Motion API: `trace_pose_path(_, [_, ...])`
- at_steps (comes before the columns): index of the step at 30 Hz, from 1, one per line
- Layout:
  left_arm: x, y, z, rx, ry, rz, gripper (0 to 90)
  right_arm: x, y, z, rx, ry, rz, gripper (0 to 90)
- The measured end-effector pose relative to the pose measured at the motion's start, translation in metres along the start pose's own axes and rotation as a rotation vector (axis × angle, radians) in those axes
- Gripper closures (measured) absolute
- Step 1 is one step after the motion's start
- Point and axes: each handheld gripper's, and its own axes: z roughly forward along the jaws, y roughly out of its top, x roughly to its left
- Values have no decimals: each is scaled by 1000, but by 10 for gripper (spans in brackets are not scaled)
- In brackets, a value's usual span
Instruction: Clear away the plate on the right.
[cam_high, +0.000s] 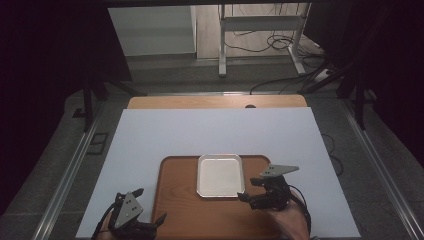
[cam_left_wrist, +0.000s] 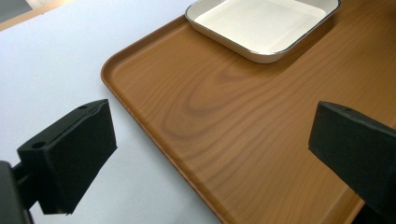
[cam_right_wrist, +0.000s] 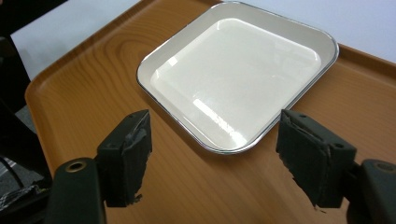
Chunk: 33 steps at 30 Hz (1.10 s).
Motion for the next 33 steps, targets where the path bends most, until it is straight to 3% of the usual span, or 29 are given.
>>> trace_pose_path(9, [0, 0, 0, 1, -1, 0, 5, -3, -2, -8, -28, -10, -5, 165])
trace_pose_path(33, [0, 0, 0, 3, -6, -2, 5, -7, -14, -29, -70, -41, -24, 59])
